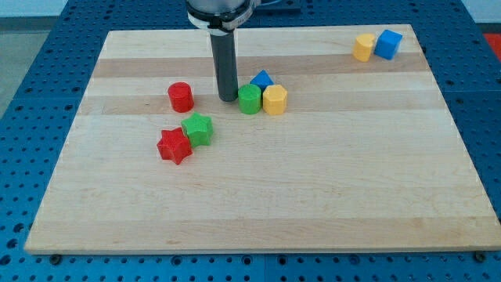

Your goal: Slide the green star to the bottom left of the green circle

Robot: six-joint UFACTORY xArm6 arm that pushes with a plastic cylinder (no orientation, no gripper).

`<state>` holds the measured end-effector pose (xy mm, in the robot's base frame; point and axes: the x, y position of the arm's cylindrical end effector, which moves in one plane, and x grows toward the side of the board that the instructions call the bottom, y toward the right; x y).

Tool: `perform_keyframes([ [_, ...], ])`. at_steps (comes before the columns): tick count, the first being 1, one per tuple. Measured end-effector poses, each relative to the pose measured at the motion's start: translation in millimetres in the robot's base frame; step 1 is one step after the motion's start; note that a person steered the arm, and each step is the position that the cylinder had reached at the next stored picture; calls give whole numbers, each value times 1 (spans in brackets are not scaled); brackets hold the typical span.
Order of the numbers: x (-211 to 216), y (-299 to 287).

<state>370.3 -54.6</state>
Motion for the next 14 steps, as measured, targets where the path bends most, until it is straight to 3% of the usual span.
perform_keyframes([
  [11,9,3],
  [14,16,-80],
])
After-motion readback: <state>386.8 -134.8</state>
